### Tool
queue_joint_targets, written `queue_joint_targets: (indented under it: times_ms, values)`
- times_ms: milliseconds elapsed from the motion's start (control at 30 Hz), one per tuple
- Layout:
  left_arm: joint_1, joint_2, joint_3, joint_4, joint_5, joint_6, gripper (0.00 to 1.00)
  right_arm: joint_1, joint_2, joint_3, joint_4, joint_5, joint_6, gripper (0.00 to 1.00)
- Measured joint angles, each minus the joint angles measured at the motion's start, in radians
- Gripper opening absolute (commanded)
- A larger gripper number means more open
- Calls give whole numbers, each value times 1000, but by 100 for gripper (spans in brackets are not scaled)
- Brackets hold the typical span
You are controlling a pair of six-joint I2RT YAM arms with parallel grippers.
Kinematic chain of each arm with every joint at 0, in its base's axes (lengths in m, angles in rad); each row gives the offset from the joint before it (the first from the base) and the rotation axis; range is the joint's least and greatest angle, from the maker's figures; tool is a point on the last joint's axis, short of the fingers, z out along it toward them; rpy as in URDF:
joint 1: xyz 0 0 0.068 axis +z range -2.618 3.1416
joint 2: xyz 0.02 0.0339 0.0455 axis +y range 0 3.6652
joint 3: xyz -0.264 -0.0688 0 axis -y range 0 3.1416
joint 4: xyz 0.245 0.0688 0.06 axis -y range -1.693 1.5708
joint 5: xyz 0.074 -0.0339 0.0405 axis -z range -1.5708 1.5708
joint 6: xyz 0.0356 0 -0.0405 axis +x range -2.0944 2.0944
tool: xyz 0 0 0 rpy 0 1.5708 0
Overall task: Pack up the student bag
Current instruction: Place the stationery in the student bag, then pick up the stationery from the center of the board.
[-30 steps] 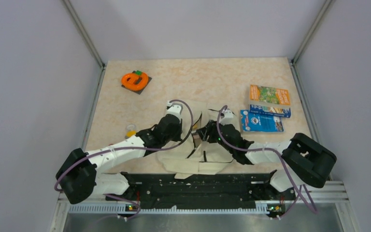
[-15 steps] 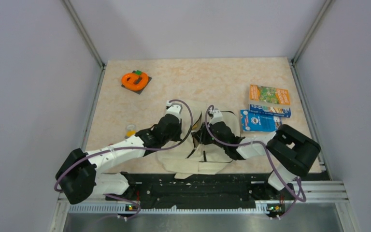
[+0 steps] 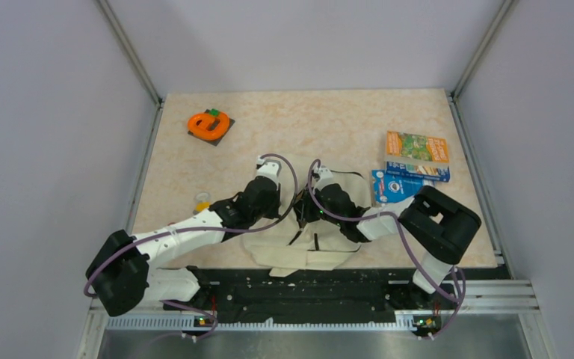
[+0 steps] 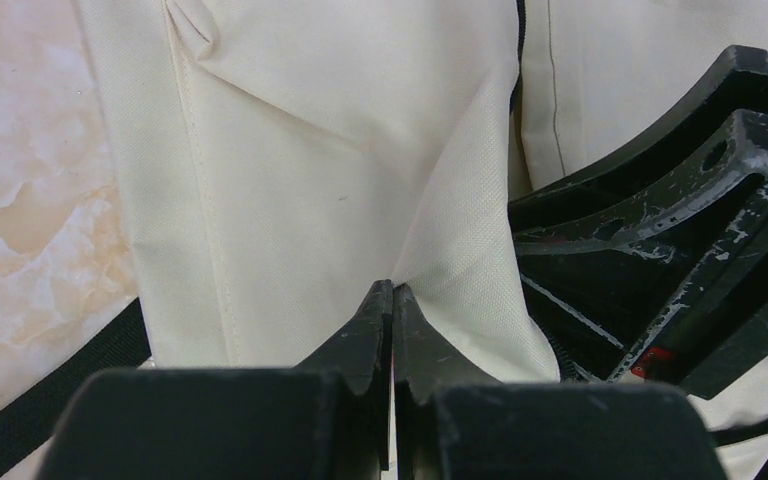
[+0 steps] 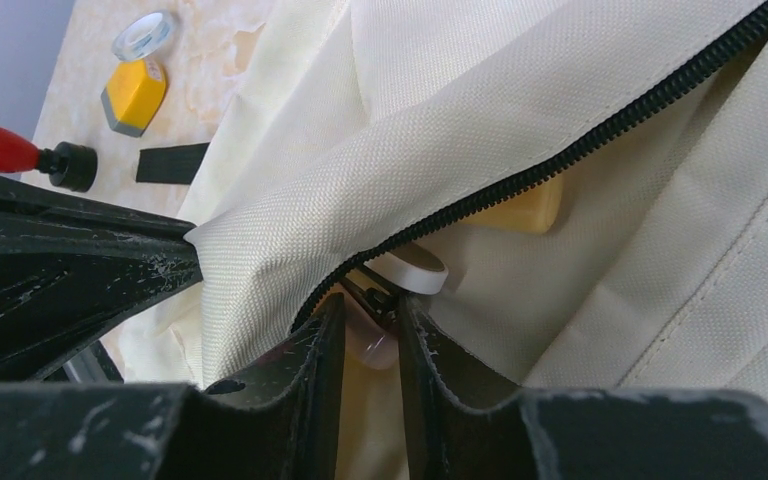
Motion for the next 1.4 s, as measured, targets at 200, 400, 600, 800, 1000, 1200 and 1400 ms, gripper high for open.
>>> queue_joint_targets:
  times_ms: [200, 400, 600, 800, 1000, 1200, 1400]
  values:
    - [5, -25, 0, -21, -17, -5, 65, 0, -40, -2, -58, 28, -11, 54]
    - [66, -114, -8, -93, -64, -43, 85, -2, -222, -45, -193, 122, -50, 73]
    - [244, -190, -38, -197, -93, -130, 90, -37, -427, -111, -293, 175, -72, 82]
    - [497, -212, -69, -293, -95, -233, 91, -111, -676, -193, -386, 204, -94, 88]
    - [669, -216, -116, -315, -86, -315, 91, -121, -789, -212, -428, 208, -113, 90]
    - [726, -203, -144, -308, -86, -378, 89, -121, -807, -213, -440, 192, -124, 90]
    - [766, -113, -146, -262, -62, -399, 77, -121, -808, -219, -440, 169, -126, 89]
